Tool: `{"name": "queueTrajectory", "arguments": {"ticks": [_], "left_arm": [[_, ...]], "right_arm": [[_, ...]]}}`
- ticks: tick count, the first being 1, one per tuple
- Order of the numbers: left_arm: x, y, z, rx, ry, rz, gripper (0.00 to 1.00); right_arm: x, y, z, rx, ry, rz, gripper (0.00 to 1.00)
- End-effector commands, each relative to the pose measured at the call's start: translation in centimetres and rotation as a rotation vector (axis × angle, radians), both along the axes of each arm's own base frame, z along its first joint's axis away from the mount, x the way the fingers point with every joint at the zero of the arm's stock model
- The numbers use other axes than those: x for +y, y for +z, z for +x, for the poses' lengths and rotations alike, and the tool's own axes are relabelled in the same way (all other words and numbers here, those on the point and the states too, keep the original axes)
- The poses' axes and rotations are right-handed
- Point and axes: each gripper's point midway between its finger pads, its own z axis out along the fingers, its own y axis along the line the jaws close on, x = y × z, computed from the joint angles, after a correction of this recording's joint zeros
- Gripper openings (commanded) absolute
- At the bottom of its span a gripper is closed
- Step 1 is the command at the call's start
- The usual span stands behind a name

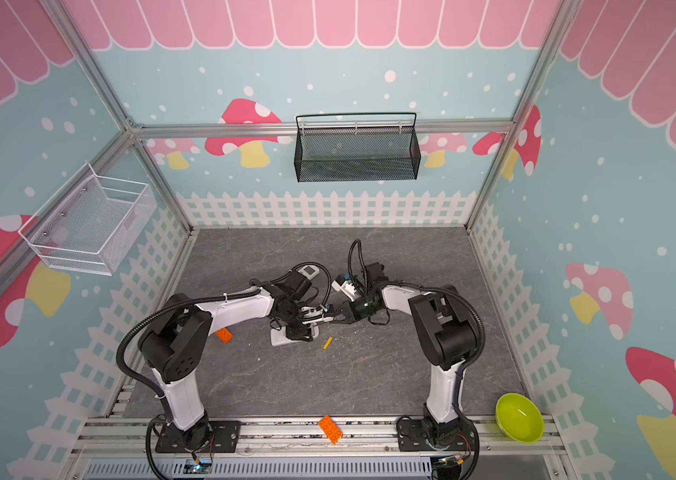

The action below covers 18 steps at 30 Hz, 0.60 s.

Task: Unload the batteries from the remote control
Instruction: 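Pry the screwdriver tip under the yellow battery end with the right gripper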

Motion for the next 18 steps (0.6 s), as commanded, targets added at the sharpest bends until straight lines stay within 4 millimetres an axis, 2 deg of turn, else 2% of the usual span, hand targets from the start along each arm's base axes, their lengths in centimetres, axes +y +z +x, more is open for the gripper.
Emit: {"name": "queueTrajectory", "arguments": {"ticks": [1,13,18], "left_arm": [[0.5,-1.4,-1.7,0.069,-0.028,0.038,0.35],[0.4,-1.4,-2.0,0.070,-0.039,0.040,0.34],[0.4,-1.3,-2.1,0.068,-0.047,0.035,0.34]], "right_arm": [[-0.2,-2.4,0.1,0.039,-0.025,-0.074,0.00],[1.6,-3.3,-1.2,0.074,0.015,-0.078,0.00],[2.3,-2.1,-1.4,0.078,0.039,0.004,0.00]]}}
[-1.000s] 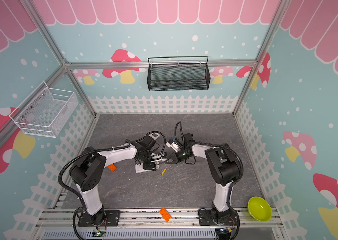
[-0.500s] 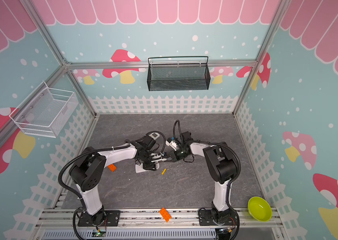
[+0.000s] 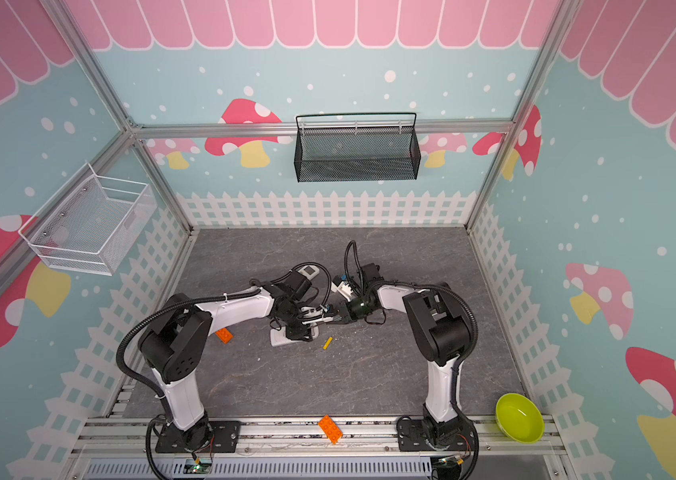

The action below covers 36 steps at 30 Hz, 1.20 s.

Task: Unload the batteries from the remote control
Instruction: 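Pry the screwdriver tip under the yellow battery end with the right gripper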

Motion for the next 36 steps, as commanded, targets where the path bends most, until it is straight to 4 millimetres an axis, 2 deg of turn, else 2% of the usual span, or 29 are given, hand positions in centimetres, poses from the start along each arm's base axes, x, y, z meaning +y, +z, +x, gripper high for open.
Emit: {"name": "queueTrajectory", "arguments": {"ticks": [1,4,7,13,18,26,30,36], "left_arm": [[0.3,-1.2,-1.9,0.070,-0.040,0.026,0.34],[0.3,-1.1,-2.0,0.069,-0.042,0.022,0.34],[0.4,-0.9,-2.0,0.075,-0.035,0.013,0.33],[0.5,-0.9,-2.1,0.069,-0.038,0.016,0.33],[0.3,-0.8,-2.0,0.062,-0.042,0.020,0.33],[0.3,-0.8,-1.8,0.064,-0.035,0.013,0.33],[0.4,-0.9,-1.6,0.062,-0.028,0.019,0.33],[0.3,-1.0,-1.9,0.066,-0.035,0.020,0.33]], "right_arm": [[1.2,-1.4,-1.3,0.021,0.051,0.015,0.00],[1.1,-0.5,-1.9,0.064,0.077,0.127,0.00],[0.2,-0.6,-1.3,0.082,0.059,0.155,0.00],[-1.2,-0.8,0.4,0.008,0.035,-0.073,0.00],[-1.4,-1.8,-0.2,0.033,0.024,-0.186,0.00],[-0.5,-1.5,-1.9,0.094,0.055,-0.233,0.00],[-0.6,-0.5,-2.4,0.091,0.087,-0.234,0.00],[0.9,-0.1,-2.5,0.097,0.116,-0.091,0.00]]}}
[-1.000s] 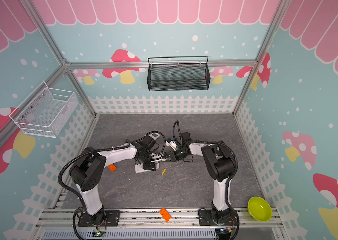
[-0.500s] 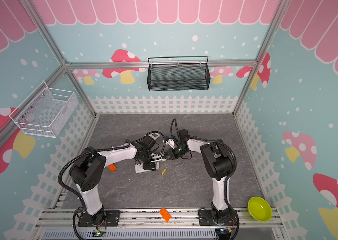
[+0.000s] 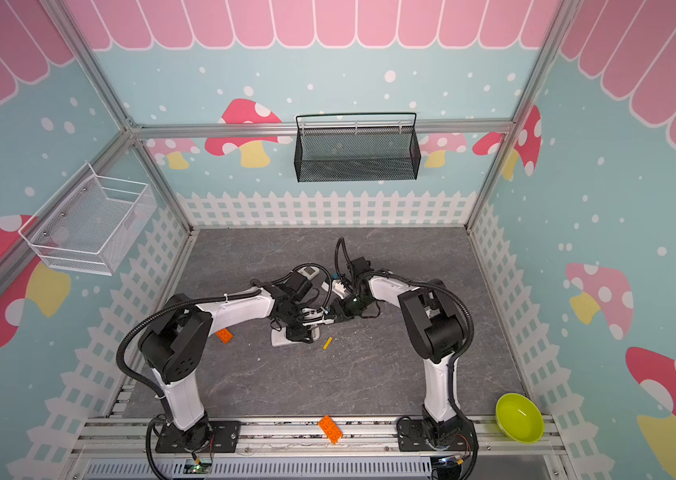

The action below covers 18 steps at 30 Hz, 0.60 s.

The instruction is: Unload the batteries from the remote control

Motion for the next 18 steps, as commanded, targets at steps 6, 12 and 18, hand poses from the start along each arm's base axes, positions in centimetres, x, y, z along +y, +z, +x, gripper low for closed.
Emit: {"name": "queueTrajectory", "arguments": {"ticks": [6,12,18], "left_arm": [[0.4,-0.8,-1.5,0.056,-0.003,0.026,0.34],[0.3,-0.7,-1.7,0.047,-0.019,0.032,0.43],[-0.1,0.5,-1.1,0.020,-0.021,0.039,0.78]], "right_arm": [[1.2,1.0,-1.3,0.037,0.053,0.252,0.00],[0.1,0.3,-1.5,0.033,0.050,0.288,0.00],[-0.5,-0.1,-2.4,0.031,0.064,0.311,0.00]]}}
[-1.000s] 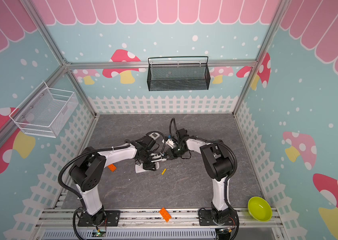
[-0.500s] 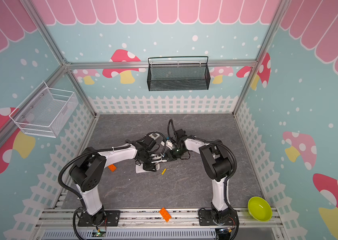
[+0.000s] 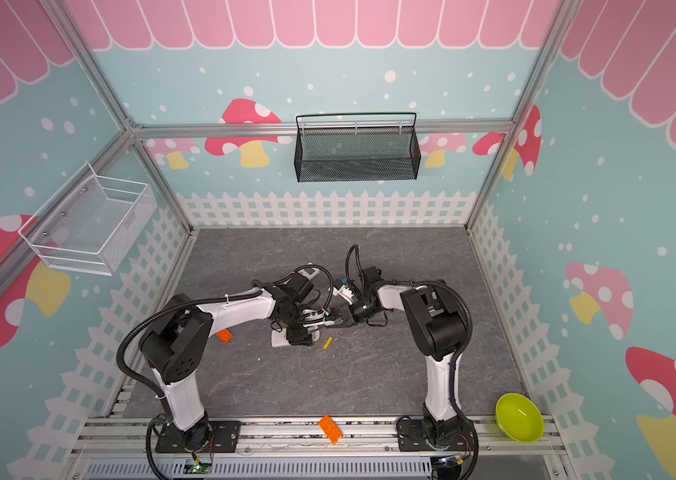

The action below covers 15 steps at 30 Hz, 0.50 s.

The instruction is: Unload the batteries from the remote control

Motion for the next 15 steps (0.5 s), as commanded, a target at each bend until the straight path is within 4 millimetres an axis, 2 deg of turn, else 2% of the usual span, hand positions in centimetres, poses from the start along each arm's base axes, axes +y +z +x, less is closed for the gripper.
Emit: {"name": "queueTrajectory", "arguments": {"ticks": [1,6,9,15], "left_arm": [[0.0,1.0,-0.5,0.017,-0.008,0.018,0.81],[-0.1,3.5,-0.3,-0.002,-0.010,0.044,0.91],[0.3,5.1,-0.6,0.012,-0.013,0.060,0.93],[1.4,5.5,-1.5,0.008,-0.041,0.122,0.92]], "right_arm": [[0.3,0.2,-1.1,-0.004,0.052,0.070,0.00],[0.2,-0.6,-1.0,0.006,0.051,0.053,0.00],[0.3,-0.7,-0.6,-0.003,0.051,0.045,0.00],[0.2,-1.3,-0.3,0.007,0.047,0.028,0.00]]}}
